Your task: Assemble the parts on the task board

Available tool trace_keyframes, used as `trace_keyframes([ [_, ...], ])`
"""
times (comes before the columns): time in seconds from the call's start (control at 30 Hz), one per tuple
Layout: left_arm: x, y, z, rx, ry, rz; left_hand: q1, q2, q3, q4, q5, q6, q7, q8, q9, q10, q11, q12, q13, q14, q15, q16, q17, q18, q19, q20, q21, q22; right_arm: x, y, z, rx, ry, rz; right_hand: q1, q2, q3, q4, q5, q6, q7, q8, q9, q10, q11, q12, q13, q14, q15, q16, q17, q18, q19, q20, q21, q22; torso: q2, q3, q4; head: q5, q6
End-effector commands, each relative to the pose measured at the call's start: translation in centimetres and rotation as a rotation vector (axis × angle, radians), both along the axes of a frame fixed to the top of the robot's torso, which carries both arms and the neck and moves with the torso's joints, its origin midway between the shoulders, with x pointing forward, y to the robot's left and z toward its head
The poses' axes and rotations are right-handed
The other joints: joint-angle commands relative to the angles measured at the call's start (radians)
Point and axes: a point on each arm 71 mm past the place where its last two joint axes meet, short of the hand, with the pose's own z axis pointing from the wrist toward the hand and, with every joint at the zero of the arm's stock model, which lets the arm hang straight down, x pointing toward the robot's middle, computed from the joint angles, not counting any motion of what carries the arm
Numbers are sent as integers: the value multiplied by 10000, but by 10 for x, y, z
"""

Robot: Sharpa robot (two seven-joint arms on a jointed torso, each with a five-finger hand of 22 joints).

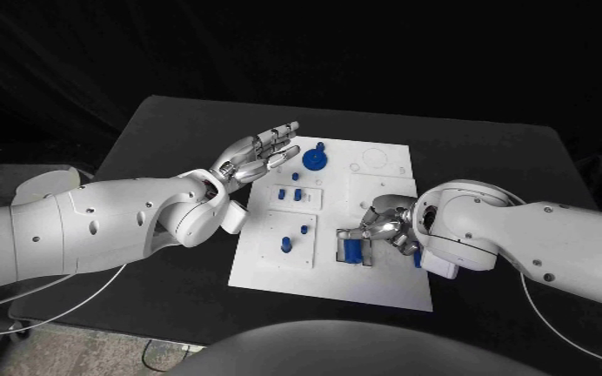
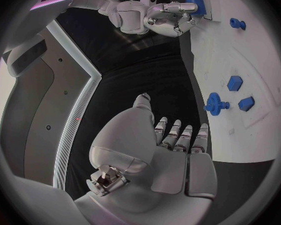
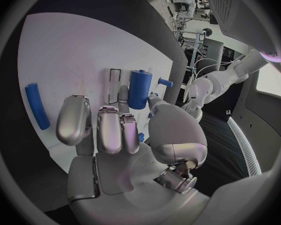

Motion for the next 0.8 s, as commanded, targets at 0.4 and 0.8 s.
trace_keyframes([
  [0.4,-1,-3,0,-213,130,-157,139,2,73,-13,87,175,61,103,25,76,75,94,19,117,-3,69,18,-115,111,-2,39,-2,1,-6,-3,-151,-89,-288,-159,75,-219,122,-222,-33,60,-57,-49,1050,53,38,2631,500,91,-123,-86,99,-53,55,-180,1479,-2,0,3,1,0],
  [0.8,-1,-3,-1,-210,183,-172,265,-1,125,-49,218,243,143,149,30,107,110,154,22,131,-6,84,18,-134,117,-3,41,-16,3,-9,-2,-57,-211,-528,-470,182,-621,330,-284,181,-2,165,25,1050,3,38,2631,514,59,-105,-53,104,-40,41,-209,1477,-4,1,5,32,0],
])
